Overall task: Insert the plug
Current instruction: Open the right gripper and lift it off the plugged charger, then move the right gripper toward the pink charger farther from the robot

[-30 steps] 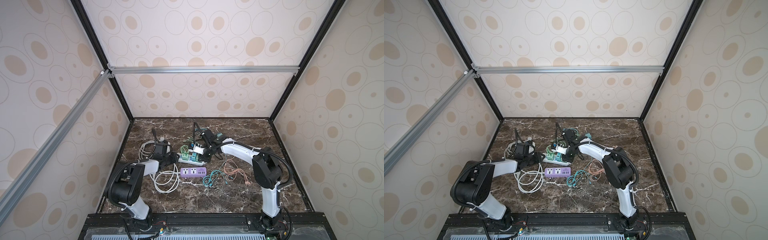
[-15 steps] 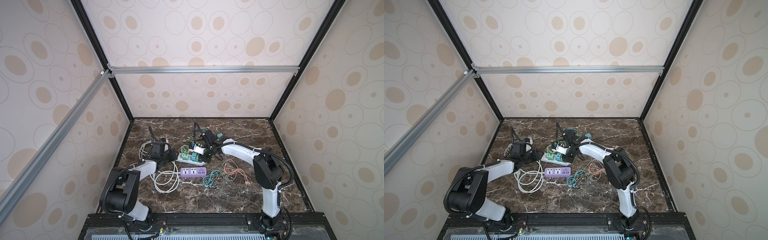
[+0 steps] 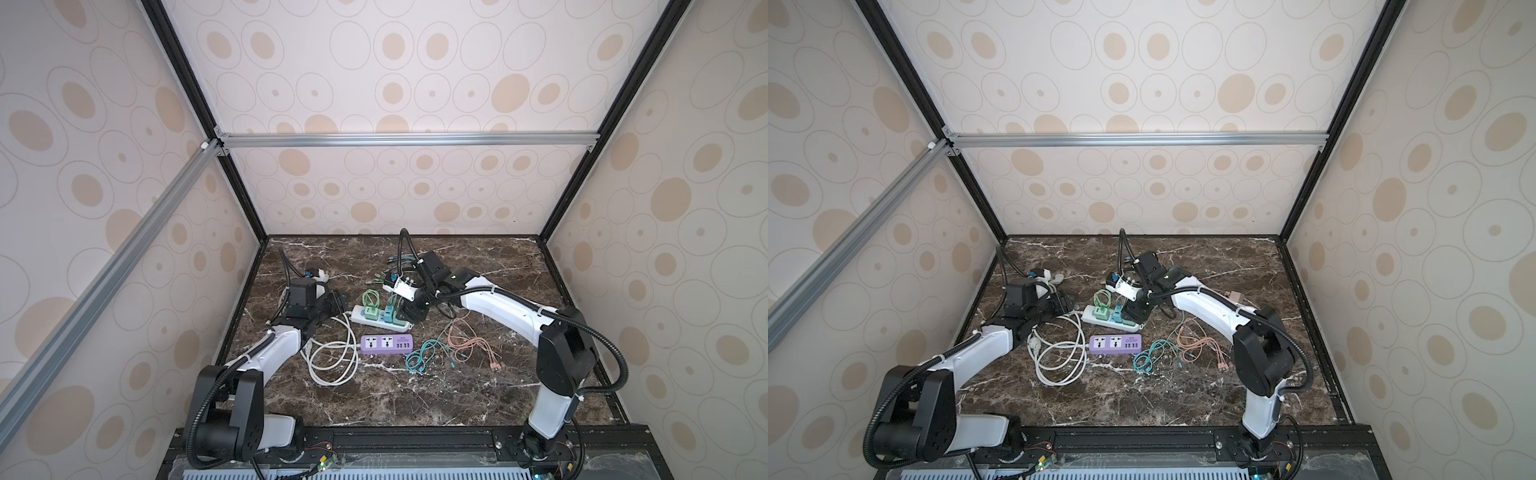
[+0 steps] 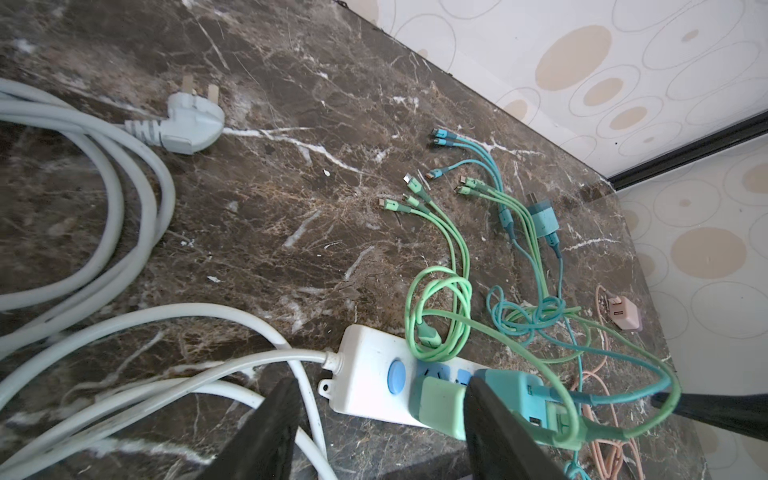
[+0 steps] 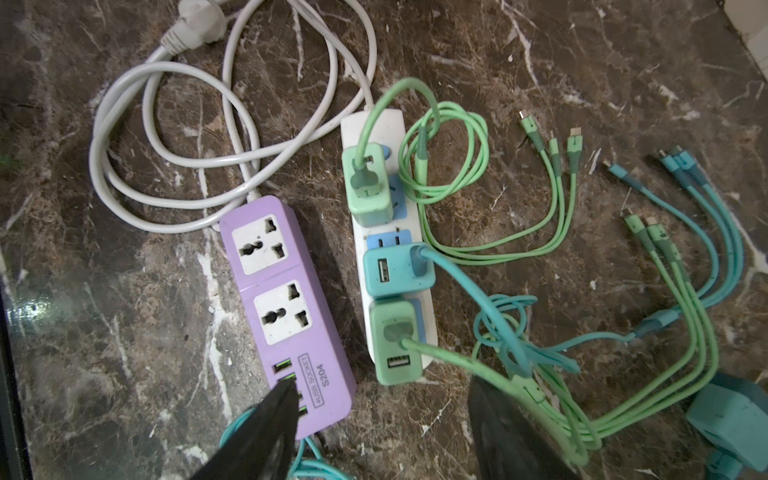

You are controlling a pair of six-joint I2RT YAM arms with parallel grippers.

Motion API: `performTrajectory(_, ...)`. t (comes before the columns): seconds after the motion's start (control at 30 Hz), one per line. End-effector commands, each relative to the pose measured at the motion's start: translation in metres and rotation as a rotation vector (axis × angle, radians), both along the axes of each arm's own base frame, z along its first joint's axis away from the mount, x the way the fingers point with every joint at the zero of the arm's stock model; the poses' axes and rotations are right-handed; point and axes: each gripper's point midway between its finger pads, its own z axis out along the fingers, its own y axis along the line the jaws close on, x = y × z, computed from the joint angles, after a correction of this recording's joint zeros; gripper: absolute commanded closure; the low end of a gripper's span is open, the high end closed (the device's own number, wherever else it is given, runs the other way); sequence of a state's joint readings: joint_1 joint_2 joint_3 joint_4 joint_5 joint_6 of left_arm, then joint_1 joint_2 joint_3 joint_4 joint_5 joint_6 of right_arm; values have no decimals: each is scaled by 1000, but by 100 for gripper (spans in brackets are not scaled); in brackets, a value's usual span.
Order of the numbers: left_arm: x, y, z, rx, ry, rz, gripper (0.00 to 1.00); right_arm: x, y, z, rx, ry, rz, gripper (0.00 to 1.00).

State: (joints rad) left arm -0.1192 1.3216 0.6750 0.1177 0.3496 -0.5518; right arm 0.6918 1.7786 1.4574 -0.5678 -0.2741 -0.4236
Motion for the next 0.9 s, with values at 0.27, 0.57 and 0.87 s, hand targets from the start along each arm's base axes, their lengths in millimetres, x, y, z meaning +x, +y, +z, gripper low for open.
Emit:
performTrajectory(0.27, -9, 16, 46, 57, -113, 26, 23, -48, -28, 25, 141, 49, -82, 31)
performTrajectory(0.57, -18, 14, 57, 44, -146, 9, 22, -39, -63, 45, 293, 21, -249, 29)
performTrajectory(0.87, -32, 15, 62, 43, -166, 9, 21, 35, -148, 38, 187, -106, -807, 30)
